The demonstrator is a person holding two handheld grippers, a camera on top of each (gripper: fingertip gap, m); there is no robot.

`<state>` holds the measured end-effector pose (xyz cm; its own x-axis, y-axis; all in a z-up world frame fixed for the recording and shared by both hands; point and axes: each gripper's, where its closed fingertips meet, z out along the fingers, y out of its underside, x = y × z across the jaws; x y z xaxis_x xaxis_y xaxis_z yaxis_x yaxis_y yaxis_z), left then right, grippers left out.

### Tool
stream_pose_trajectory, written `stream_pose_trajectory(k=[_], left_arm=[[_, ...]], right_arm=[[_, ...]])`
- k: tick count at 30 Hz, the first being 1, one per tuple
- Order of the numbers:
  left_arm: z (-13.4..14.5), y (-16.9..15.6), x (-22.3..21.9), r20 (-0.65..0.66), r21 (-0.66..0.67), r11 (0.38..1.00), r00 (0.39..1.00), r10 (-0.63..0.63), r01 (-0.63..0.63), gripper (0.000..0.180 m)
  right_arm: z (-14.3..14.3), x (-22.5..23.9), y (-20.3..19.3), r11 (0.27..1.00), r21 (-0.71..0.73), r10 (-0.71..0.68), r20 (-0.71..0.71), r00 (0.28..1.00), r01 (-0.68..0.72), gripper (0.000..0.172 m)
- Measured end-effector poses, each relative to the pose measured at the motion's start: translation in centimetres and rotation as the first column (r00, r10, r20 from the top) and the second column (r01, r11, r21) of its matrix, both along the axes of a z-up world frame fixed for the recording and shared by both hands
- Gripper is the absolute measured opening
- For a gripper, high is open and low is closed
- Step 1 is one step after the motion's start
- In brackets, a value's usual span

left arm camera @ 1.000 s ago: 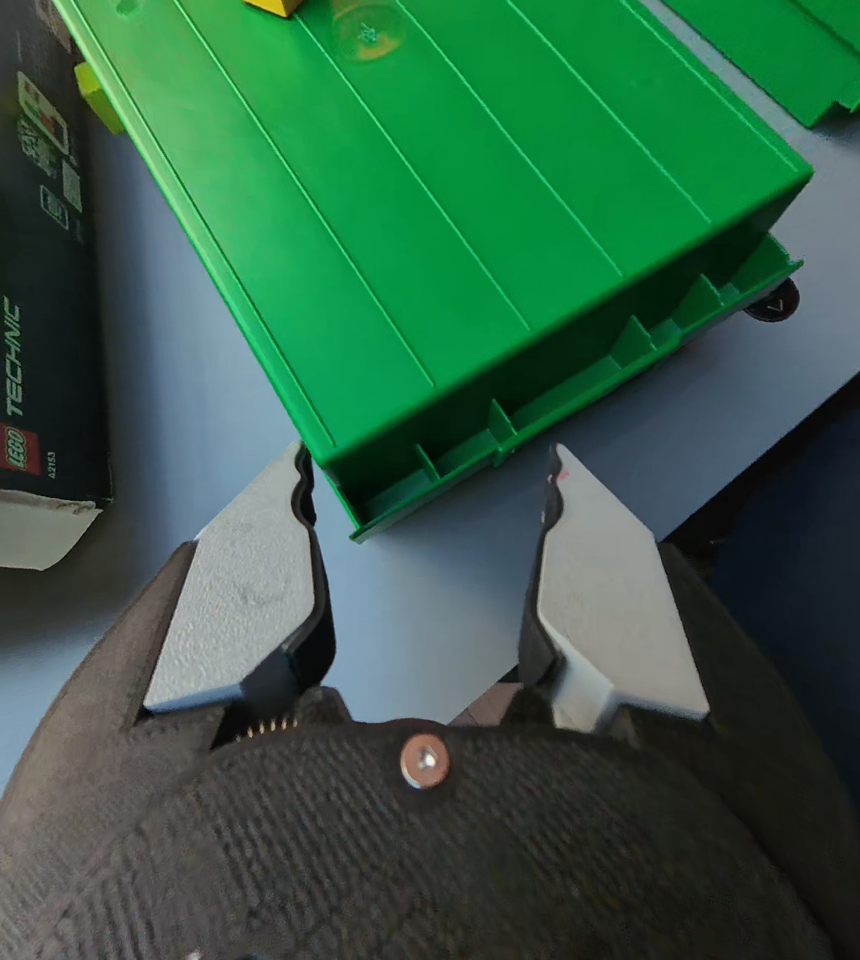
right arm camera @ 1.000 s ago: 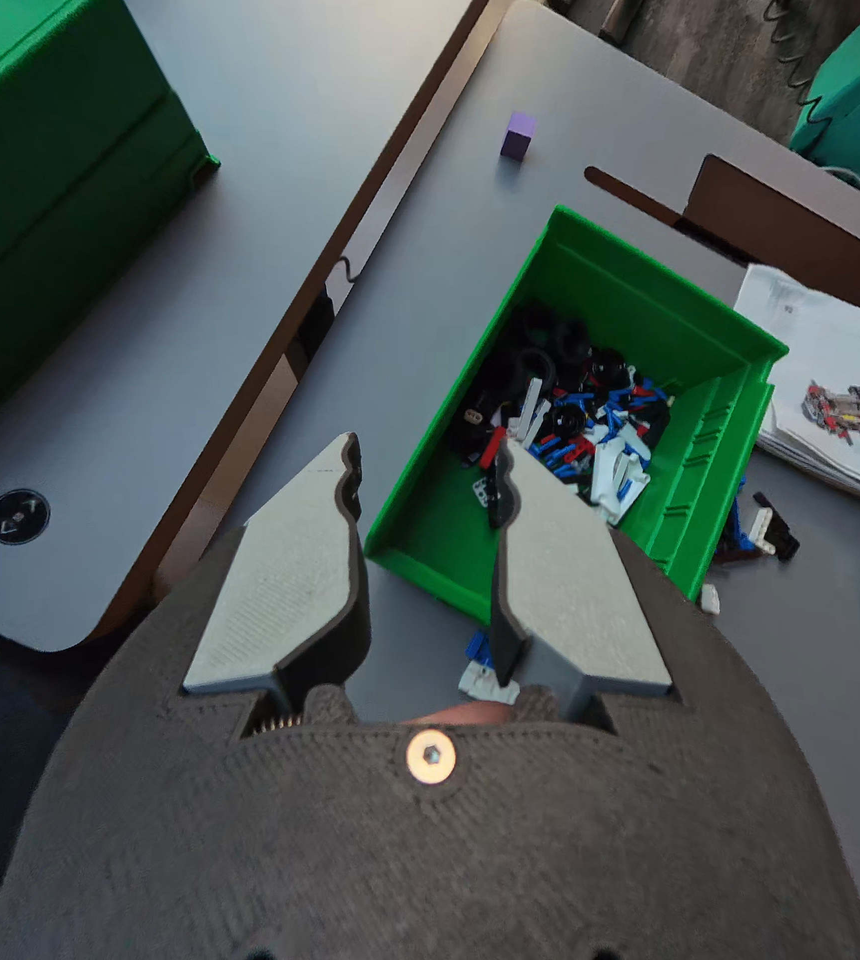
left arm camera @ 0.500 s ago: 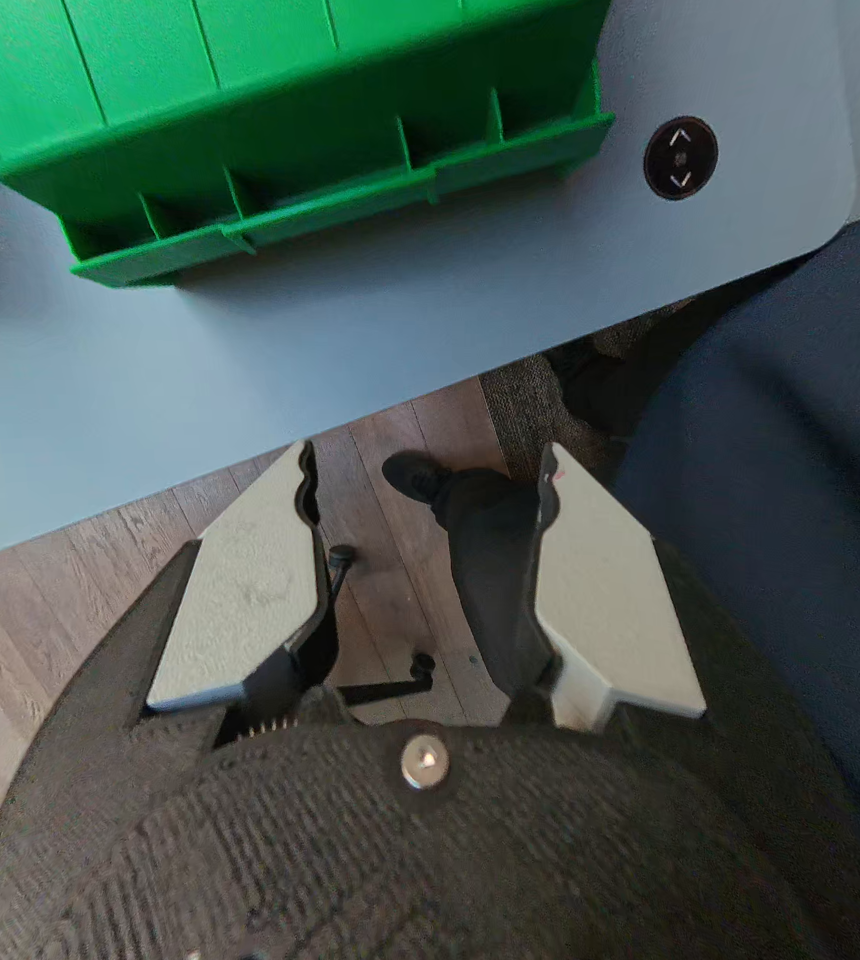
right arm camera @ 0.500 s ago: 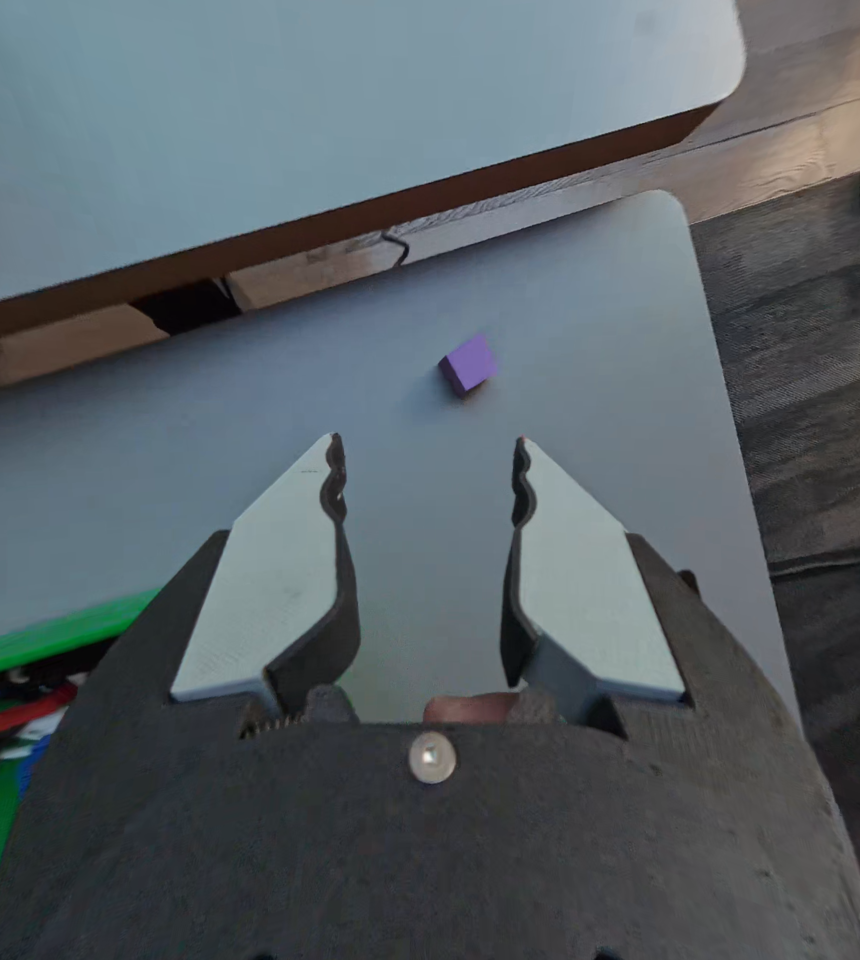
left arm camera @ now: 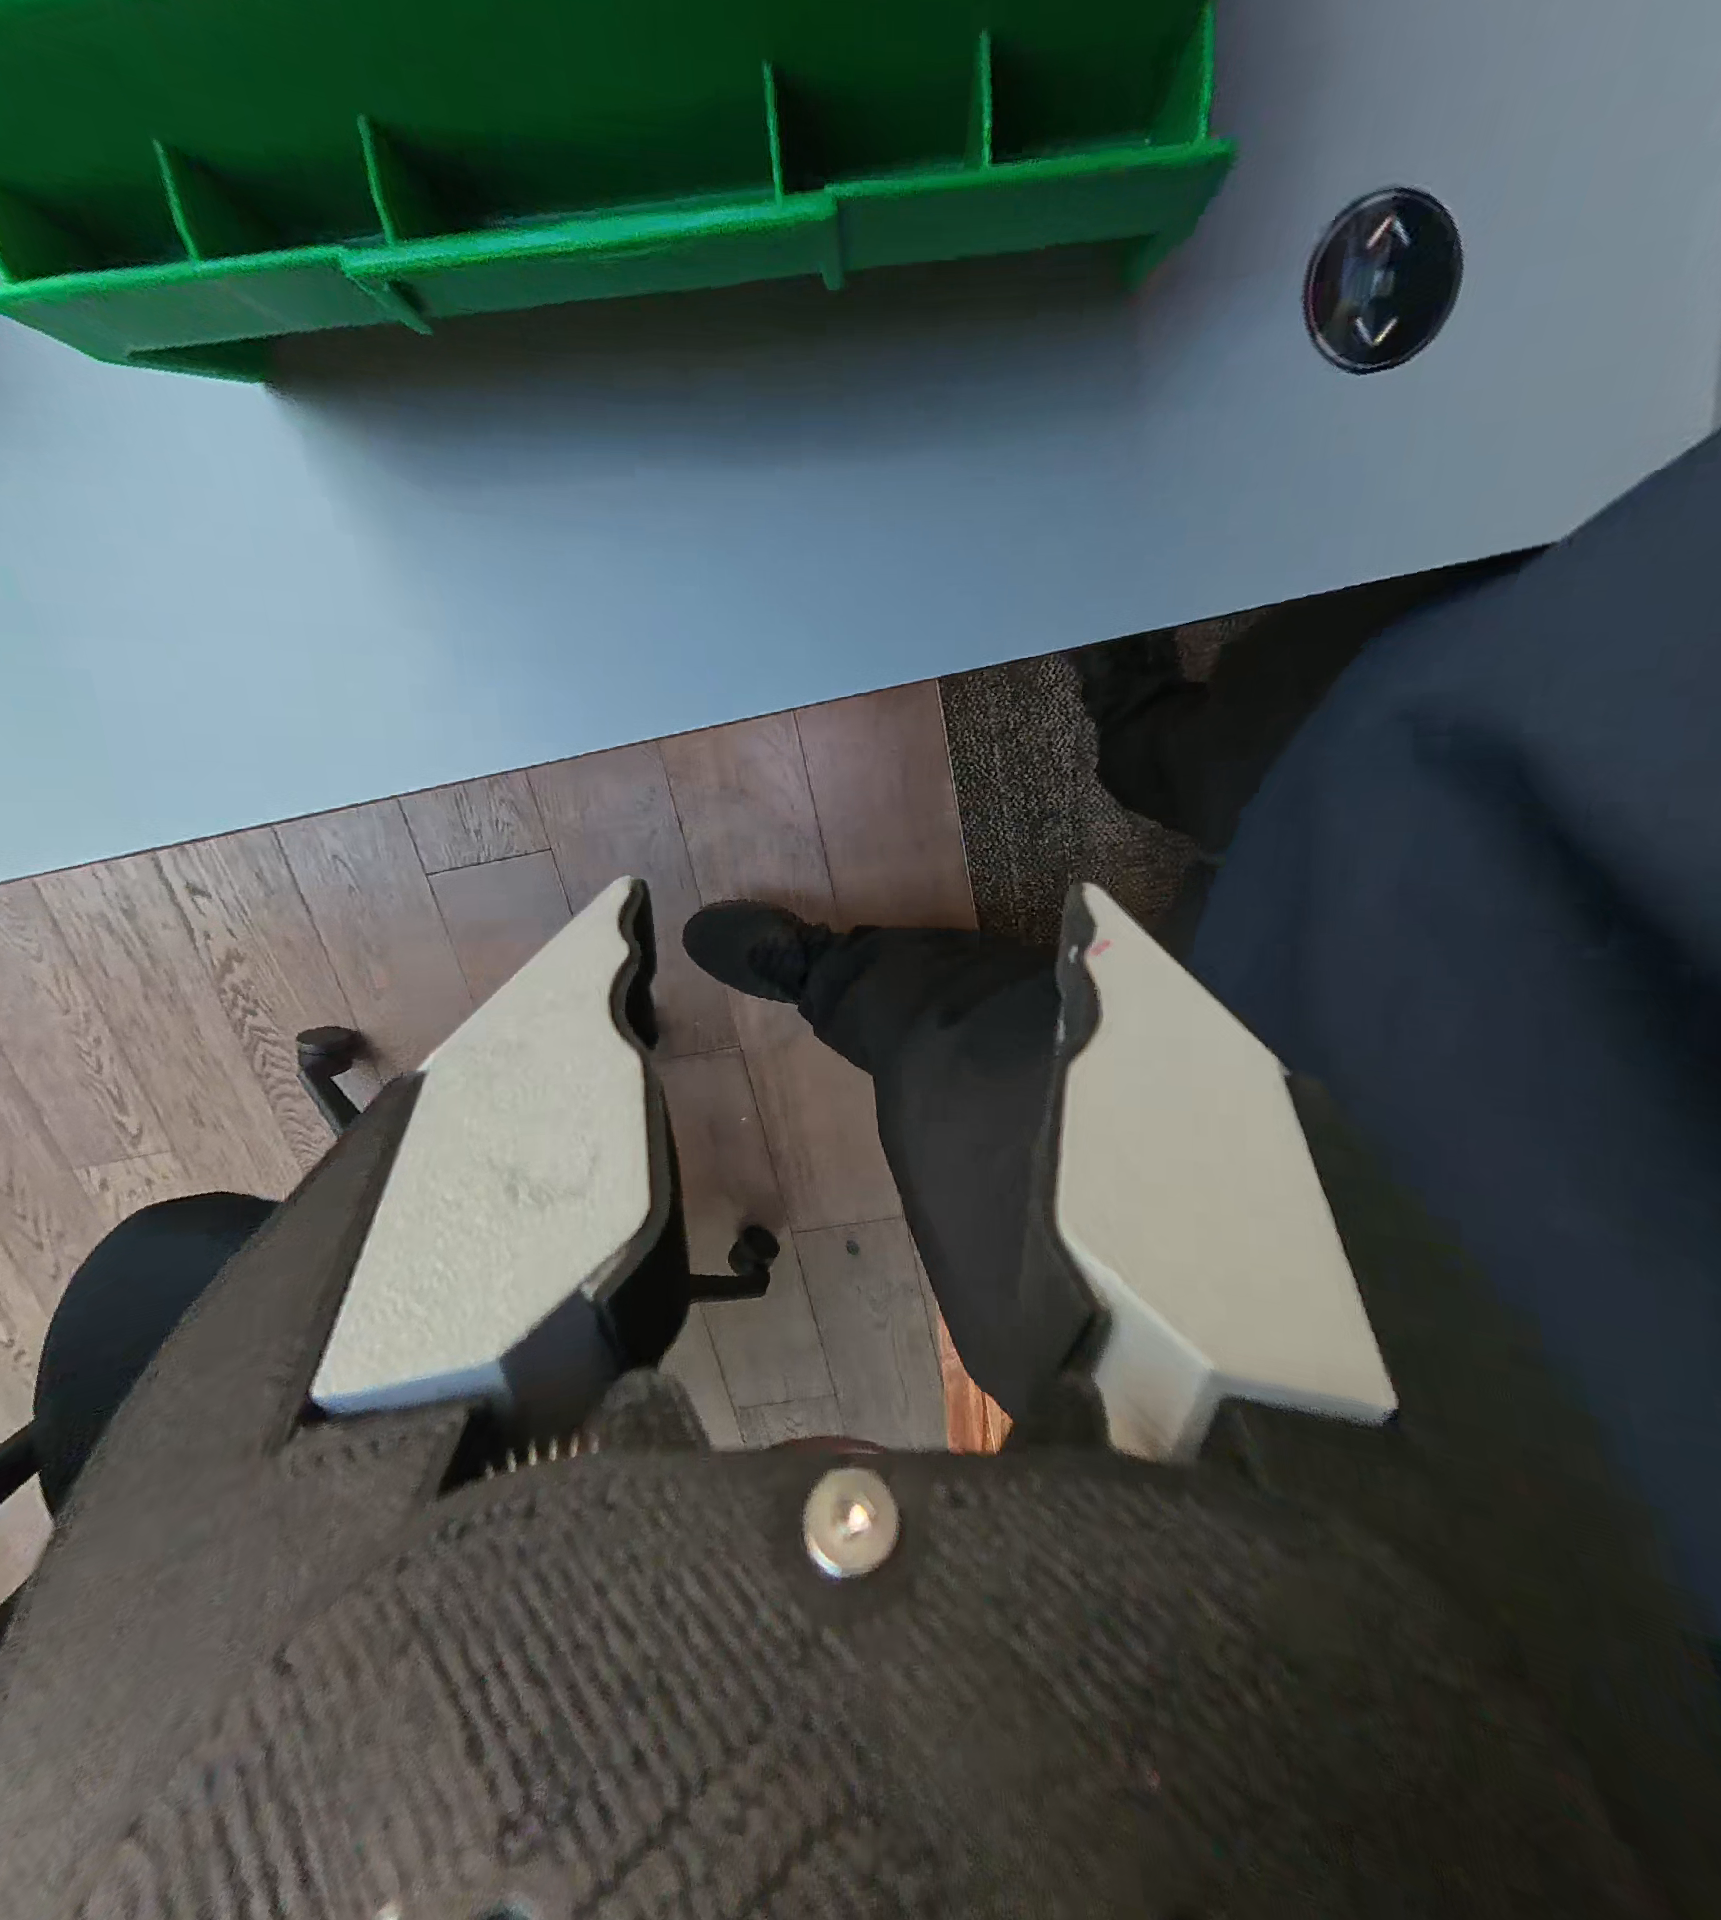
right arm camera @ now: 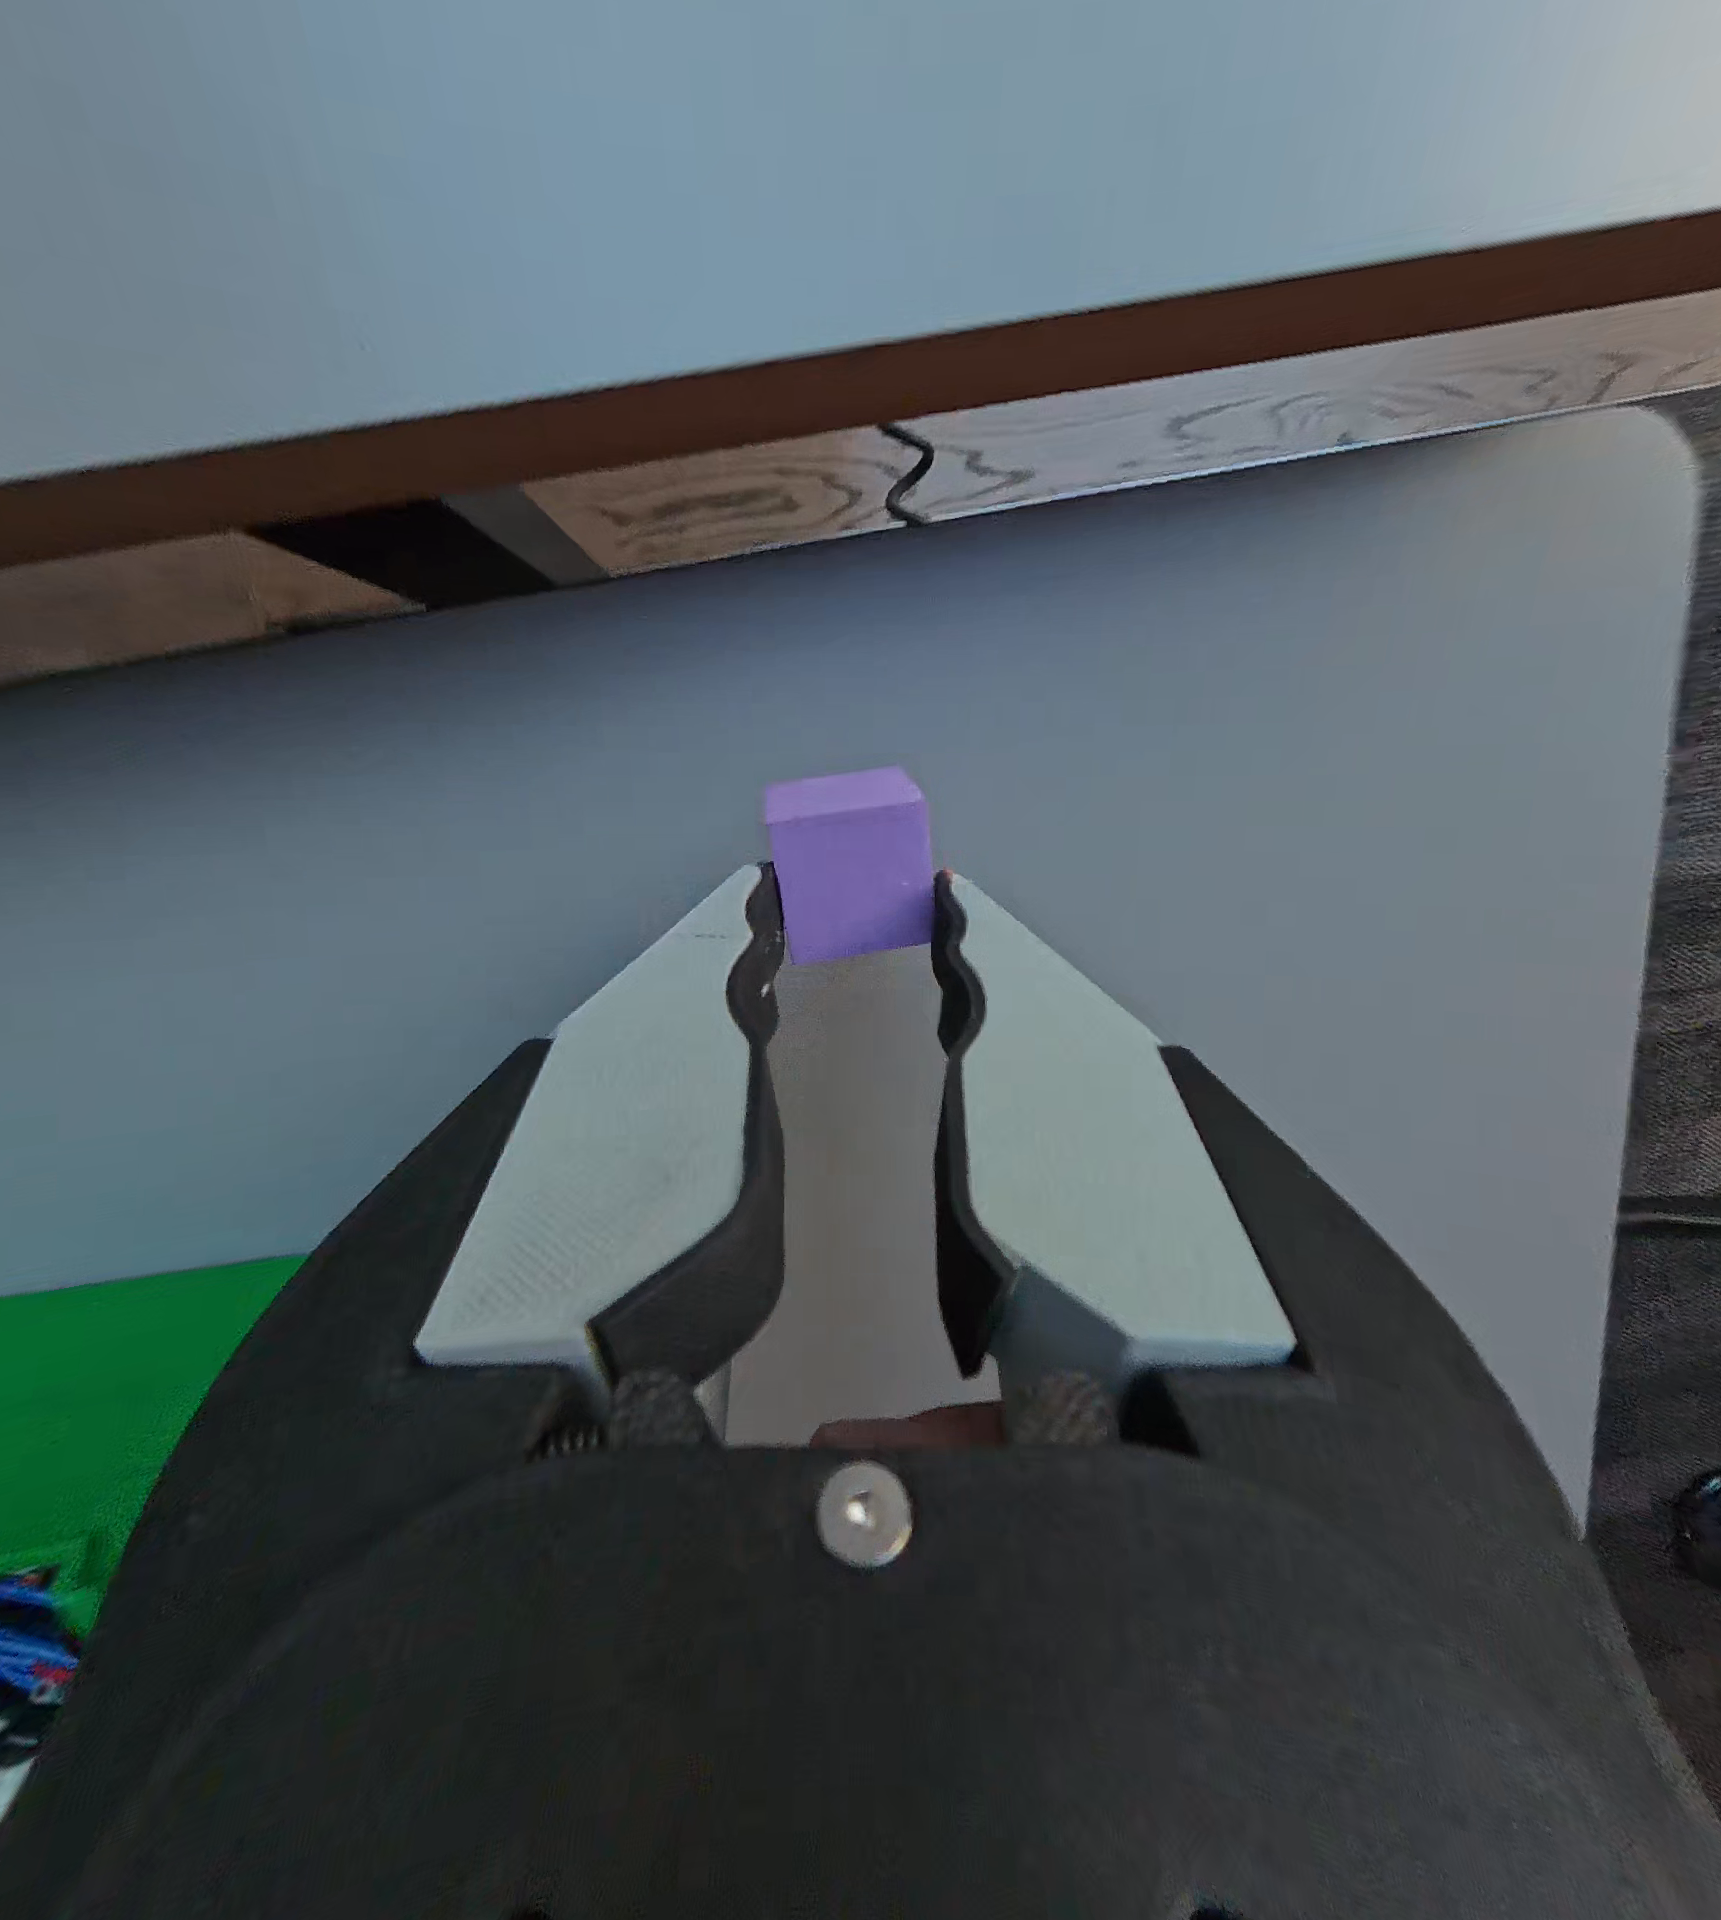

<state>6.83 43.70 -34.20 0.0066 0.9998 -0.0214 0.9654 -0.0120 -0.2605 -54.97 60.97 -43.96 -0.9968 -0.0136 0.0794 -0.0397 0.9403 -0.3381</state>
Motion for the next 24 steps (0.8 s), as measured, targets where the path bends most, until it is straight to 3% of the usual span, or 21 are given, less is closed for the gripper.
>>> stream_pose_trajectory(k=[5,7,14,17,21,24], left_arm=[[-2.5,-0.1,0.3,0.014,0.068,0.997,0.999,-0.035,0.034,0.073],[-3.3,-0.9,0.0,0.016,0.076,0.994,0.997,-0.08,0.078,0.074],[-4.1,-6.7,-1.8,-0.069,0.085,0.971,0.973,-0.219,0.224,0.081],[-4.2,-10.2,-3.3,-0.155,0.11,0.955,0.953,-0.259,0.277,0.084],[-5.4,-14.0,-5.0,-0.262,0.144,0.915,0.906,-0.333,0.378,0.085],[-6.0,-15.5,-5.2,-0.331,0.176,0.877,0.866,-0.375,0.447,0.083]], right_arm=[[9.6,9.6,-1.3,0.97,-0.241,0.007,0.105,0.994,0.019,0.026],[12.1,14.4,-1.9,0.955,-0.297,0.023,0.105,0.994,0.009,0.026],[15.0,26.1,-4.8,0.941,-0.316,-0.077,0.145,0.986,0.12,0.026],[17.0,29.9,-7.6,0.933,-0.317,-0.118,0.177,0.977,0.17,0.026],[18.8,33.0,-11.9,0.949,-0.255,-0.163,0.109,0.981,0.186,0.026],[19.5,35.3,-16.2,0.961,-0.216,-0.158,0.085,0.984,0.173,0.026]])
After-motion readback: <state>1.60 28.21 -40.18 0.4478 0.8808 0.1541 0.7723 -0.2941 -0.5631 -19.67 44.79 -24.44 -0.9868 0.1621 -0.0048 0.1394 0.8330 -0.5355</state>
